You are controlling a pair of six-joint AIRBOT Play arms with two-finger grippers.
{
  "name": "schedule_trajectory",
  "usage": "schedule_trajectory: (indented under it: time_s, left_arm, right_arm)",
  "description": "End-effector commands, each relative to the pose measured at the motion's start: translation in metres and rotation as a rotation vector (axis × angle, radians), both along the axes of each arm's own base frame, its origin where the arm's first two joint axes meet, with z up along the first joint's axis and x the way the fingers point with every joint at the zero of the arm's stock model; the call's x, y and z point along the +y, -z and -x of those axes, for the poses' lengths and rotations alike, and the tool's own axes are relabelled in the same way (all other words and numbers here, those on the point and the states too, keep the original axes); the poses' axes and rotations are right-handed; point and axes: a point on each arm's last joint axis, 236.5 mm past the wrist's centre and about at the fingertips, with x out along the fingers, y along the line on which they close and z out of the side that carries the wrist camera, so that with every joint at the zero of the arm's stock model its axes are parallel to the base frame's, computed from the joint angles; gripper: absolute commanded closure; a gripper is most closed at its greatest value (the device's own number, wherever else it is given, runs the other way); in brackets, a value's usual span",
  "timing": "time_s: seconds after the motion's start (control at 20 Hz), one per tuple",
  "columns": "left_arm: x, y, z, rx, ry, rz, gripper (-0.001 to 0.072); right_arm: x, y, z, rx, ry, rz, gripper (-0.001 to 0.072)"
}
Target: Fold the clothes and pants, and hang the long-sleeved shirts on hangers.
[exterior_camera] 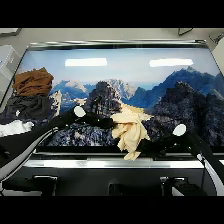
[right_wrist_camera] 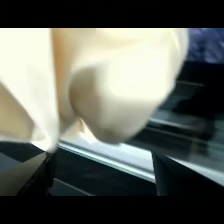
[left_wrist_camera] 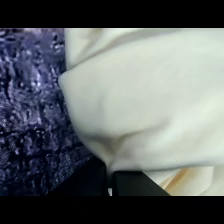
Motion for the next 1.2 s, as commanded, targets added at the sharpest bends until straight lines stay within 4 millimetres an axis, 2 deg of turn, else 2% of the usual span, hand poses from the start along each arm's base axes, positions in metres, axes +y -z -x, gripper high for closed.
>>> schedule_trajectory:
  time_s: [0.0,0.1,0.15,0.2,0.25,0.35,0.45,0.5,0.55,0.6,0.65,0.75,0.8,0.85,0.9,0.95,1.0,1.05,1.1,1.15]
  left_arm:
    - [0.000,-0.005,0.002,-0.005,0.017,0.006,0.0687]
    - [0.000,-0.011,0.001,-0.016,0.016,0.013,0.0687]
    - [-0.001,-0.015,0.001,-0.023,0.016,0.016,0.0687]
    - [-0.001,-0.019,0.000,-0.032,0.016,0.021,0.0687]
    - [0.000,-0.023,-0.001,-0.043,0.016,0.023,0.0687]
    - [0.010,-0.033,-0.008,-0.088,0.020,0.007,0.0688]
    - [0.025,-0.059,-0.025,-0.165,-0.002,0.007,0.0689]
    - [0.034,-0.082,-0.036,-0.221,-0.020,0.017,0.0689]
    - [0.045,-0.113,-0.049,-0.298,-0.043,0.031,0.0689]
    - [0.055,-0.150,-0.060,-0.379,-0.069,0.051,0.0689]
    - [0.067,-0.196,-0.068,-0.480,-0.097,0.082,0.0689]
    - [0.093,-0.295,-0.069,-0.689,-0.156,0.150,0.0688]
    - [0.107,-0.343,-0.061,-0.792,-0.190,0.184,0.0688]
    - [0.122,-0.390,-0.048,-0.898,-0.226,0.219,0.0688]
    - [0.133,-0.427,-0.031,-0.987,-0.254,0.251,0.0688]
    - [0.142,-0.458,-0.011,-1.065,-0.275,0.282,0.0688]
    - [0.148,-0.475,0.008,-1.113,-0.272,0.292,0.0688]
    - [0.150,-0.479,0.022,-1.131,-0.250,0.278,0.0688]
    - [0.150,-0.471,0.033,-1.120,-0.207,0.238,0.0688]
    - [0.149,-0.452,0.041,-1.074,-0.156,0.185,0.0688]
  right_arm:
    - [0.017,0.005,-0.023,-0.051,0.117,-0.074,0.0059]
    - [0.026,0.010,-0.025,-0.045,0.125,-0.082,0.0082]
    - [0.032,0.013,-0.022,-0.048,0.100,-0.075,0.0193]
    - [0.039,0.014,-0.016,-0.052,0.062,-0.071,0.0456]
    - [0.044,0.014,-0.010,-0.050,0.028,-0.070,0.0673]
    - [0.046,0.004,-0.008,-0.075,-0.031,-0.088,0.0678]
    - [0.034,-0.024,-0.029,-0.179,-0.085,-0.062,0.0679]
    - [0.022,-0.048,-0.047,-0.262,-0.116,-0.025,0.0679]
    - [0.008,-0.077,-0.068,-0.367,-0.146,0.026,0.0679]
    - [-0.012,-0.114,-0.092,-0.497,-0.172,0.108,0.0679]
    - [-0.034,-0.154,-0.113,-0.629,-0.180,0.202,0.0679]
    - [-0.077,-0.252,-0.146,-0.921,-0.147,0.404,0.0678]
    - [-0.089,-0.297,-0.151,-1.043,-0.118,0.469,0.0678]
    - [-0.094,-0.335,-0.150,-1.140,-0.084,0.489,0.0678]
    - [-0.094,-0.366,-0.145,-1.216,-0.034,0.478,0.0678]
    - [-0.091,-0.385,-0.138,-1.257,0.010,0.449,0.0678]
    - [-0.088,-0.395,-0.131,-1.273,0.046,0.419,0.0678]
    - [-0.087,-0.393,-0.124,-1.250,0.061,0.402,0.0678]
    - [-0.087,-0.382,-0.117,-1.185,0.065,0.394,0.0678]
    - [-0.086,-0.363,-0.109,-1.090,0.059,0.390,0.0678]
